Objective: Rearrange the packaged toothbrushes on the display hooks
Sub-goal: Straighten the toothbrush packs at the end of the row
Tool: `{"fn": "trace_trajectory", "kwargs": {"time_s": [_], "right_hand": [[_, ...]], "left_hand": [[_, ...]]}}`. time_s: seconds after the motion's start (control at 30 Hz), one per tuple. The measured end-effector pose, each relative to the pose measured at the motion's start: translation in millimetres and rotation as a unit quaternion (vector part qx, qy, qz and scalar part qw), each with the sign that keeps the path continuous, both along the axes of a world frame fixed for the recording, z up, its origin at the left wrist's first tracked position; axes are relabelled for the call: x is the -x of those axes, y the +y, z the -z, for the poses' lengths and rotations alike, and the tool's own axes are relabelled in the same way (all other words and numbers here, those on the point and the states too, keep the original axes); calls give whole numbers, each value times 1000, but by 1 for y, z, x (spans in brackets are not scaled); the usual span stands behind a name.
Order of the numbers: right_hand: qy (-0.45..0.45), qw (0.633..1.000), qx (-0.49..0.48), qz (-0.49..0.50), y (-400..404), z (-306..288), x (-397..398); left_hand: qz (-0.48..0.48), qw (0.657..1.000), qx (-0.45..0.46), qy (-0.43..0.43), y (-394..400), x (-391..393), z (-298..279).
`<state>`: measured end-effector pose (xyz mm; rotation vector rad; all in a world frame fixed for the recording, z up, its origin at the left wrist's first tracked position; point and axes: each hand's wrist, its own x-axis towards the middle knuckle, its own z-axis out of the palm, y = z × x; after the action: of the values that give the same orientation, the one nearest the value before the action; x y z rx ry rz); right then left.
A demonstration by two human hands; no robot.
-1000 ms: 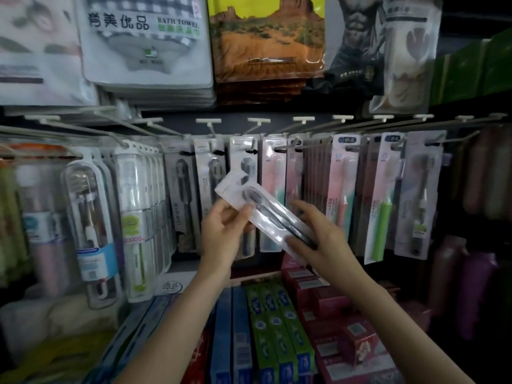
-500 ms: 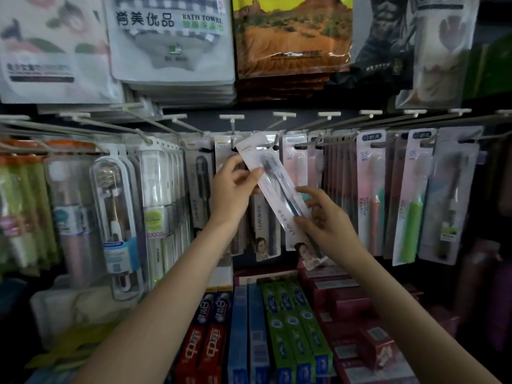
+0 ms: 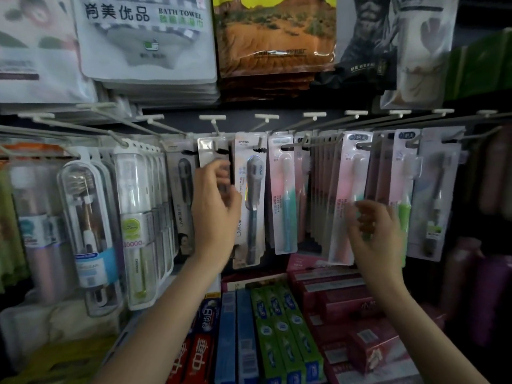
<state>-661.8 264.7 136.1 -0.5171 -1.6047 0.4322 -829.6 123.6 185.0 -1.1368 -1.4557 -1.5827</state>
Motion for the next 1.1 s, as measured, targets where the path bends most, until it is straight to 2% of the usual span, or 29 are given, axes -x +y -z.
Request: {"fn": "trace_trajectory", "kwargs": {"time_s": [0.07, 0.13, 0.23, 0.47, 0.6, 0.77, 0.93, 1.1], "right_hand": [[-7, 999, 28, 27, 8, 5, -3], [-60, 996, 72, 17, 15, 11, 0], [-121, 986, 112, 9, 23, 19, 6], [-153, 987, 55, 15, 19, 20, -20], [-188, 981, 18, 46, 31, 17, -40], [-250, 966, -52, 30, 21, 21, -44], [-274, 960, -56, -5, 13, 3, -20], [-313, 949, -18, 29, 7, -14, 3]], "left_hand": [[-13, 999, -6, 51, 3, -8, 15], [-9, 994, 27, 101, 9, -18, 27], [14, 990, 74, 121, 20, -30, 39], [24, 977, 189, 94, 40, -36, 56], [53, 971, 230, 44, 53, -45, 52], [-7, 957, 291, 12, 65, -47, 43], [32, 939, 340, -36, 64, -45, 37], [38, 928, 359, -93, 70, -40, 28]]}}
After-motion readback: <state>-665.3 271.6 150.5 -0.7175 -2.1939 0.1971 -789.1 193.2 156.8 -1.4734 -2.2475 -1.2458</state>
